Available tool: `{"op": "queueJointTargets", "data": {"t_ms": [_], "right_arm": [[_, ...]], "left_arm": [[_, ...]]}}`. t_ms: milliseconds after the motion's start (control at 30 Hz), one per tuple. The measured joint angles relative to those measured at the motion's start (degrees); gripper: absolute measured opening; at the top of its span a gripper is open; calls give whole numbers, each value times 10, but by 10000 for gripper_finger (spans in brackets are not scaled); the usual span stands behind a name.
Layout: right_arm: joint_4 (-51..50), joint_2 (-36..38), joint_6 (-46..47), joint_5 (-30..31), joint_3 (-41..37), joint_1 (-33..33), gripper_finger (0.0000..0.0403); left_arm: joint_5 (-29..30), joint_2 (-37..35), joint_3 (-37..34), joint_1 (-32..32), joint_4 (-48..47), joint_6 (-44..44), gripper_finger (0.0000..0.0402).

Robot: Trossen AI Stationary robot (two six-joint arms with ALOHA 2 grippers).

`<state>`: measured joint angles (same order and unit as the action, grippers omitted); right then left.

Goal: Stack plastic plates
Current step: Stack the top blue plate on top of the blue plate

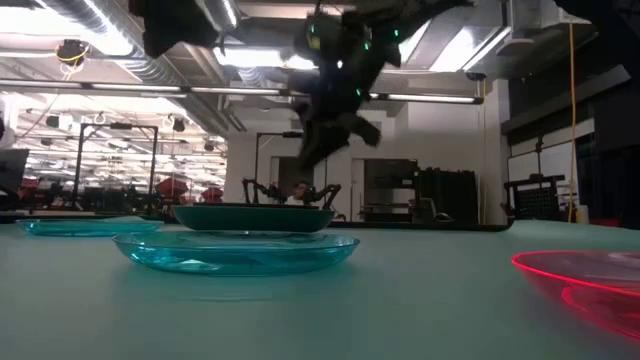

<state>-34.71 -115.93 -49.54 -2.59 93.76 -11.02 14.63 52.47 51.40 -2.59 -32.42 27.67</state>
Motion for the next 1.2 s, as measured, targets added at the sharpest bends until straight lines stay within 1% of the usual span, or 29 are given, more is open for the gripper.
{"op": "queueJointTargets", "data": {"t_ms": [267, 567, 733, 933, 1067, 1200], "right_arm": [[-53, 76, -10, 5, 12, 31, 37], [-106, 171, 4, 8, 12, 85, 37], [-142, 200, 7, 6, 12, 129, 37], [-171, 220, 41, 7, 12, 176, 37], [-204, 223, 69, 25, 10, 203, 37], [-191, 248, 95, 26, -38, 229, 37]], "left_arm": [[-1, 0, 0, 70, -77, 4, 66], [-2, 0, 0, 158, -208, -4, 66], [-4, 0, 0, 211, -265, -42, 66], [-10, 0, 0, 277, -282, -108, 66], [-39, 5, 0, 317, -283, -151, 66], [-68, 23, 0, 352, -285, -195, 66]]}}
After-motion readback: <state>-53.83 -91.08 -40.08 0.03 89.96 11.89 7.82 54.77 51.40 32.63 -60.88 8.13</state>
